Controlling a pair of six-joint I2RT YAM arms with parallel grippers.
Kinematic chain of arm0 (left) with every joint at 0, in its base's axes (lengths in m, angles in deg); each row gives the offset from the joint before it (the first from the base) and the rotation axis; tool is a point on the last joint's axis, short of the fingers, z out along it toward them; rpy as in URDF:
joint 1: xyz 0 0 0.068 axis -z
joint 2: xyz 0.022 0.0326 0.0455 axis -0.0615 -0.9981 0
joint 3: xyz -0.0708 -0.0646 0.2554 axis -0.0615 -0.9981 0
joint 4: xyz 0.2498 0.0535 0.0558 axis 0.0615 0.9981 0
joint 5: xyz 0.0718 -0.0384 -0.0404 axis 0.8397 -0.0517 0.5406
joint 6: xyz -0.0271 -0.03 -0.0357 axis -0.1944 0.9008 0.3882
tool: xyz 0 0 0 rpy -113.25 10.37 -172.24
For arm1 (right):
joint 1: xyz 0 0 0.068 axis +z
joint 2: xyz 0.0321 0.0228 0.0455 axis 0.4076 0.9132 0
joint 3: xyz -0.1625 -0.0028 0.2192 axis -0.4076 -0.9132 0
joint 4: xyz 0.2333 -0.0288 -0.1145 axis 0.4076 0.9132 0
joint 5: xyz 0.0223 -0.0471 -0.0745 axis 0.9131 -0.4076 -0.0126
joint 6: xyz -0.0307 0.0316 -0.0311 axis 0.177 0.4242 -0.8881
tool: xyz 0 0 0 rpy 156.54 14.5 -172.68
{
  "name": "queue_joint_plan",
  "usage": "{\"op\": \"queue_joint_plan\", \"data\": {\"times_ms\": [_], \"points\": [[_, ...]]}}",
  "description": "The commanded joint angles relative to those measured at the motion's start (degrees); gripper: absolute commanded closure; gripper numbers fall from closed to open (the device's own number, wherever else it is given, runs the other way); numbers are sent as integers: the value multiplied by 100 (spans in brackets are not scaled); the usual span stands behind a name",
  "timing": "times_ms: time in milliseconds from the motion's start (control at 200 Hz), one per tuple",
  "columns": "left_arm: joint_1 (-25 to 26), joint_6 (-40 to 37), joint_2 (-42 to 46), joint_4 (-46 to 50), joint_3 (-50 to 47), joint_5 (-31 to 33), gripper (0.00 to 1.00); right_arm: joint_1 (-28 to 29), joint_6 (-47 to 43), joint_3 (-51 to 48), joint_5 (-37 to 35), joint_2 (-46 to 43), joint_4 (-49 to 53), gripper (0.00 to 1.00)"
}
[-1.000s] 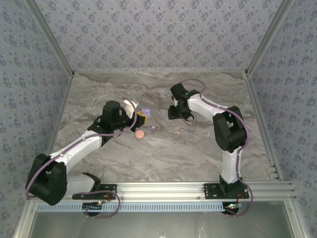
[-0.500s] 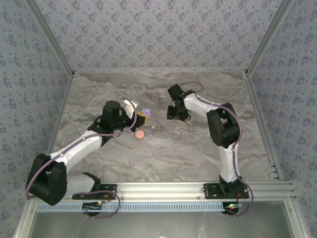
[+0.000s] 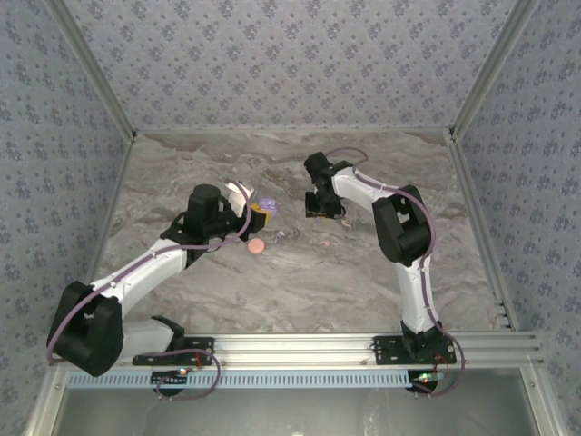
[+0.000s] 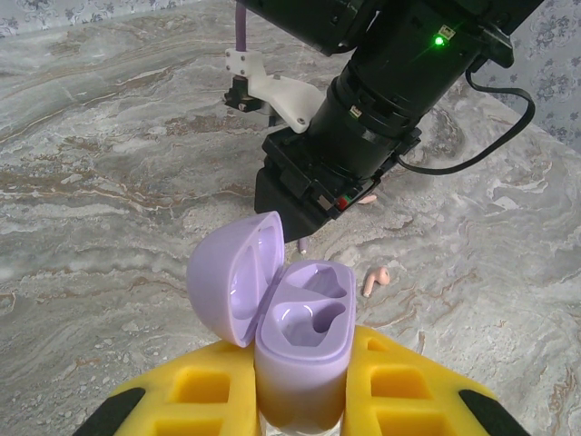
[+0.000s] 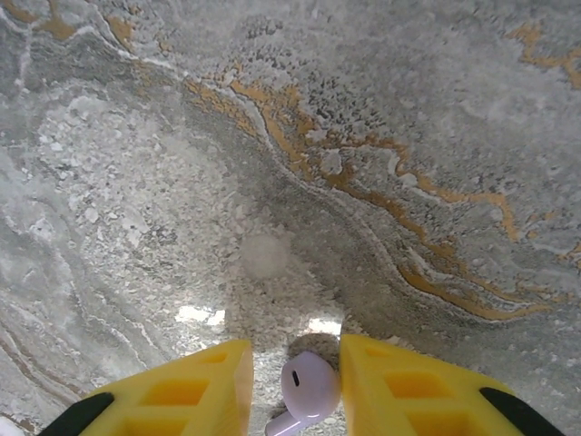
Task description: Insert the wireless bluetooth earbuds into the charging case
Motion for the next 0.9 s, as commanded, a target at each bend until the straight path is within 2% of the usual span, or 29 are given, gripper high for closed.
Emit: {"op": "queue_joint_plan", "data": {"times_ms": [0,300,480,670,850,895], "points": [[29,-58,125,-71,55,47,82,93,-406,247,1,176,343,70],[22,-55,122,-71,55,49,82,255,-1131,575,-109,394,697,72],[27,-37,117,-83,64,51,82,393,-1655,750,-297,478,866,77],[29,-30,96,-78,63,41,82,485,-2179,829,-422,505,1010,78],[29,-24,95,-93,64,47,82,468,-2321,870,-649,473,1156,73],[26,-21,87,-101,64,47,82,457,-2287,859,-622,424,1149,69]]}}
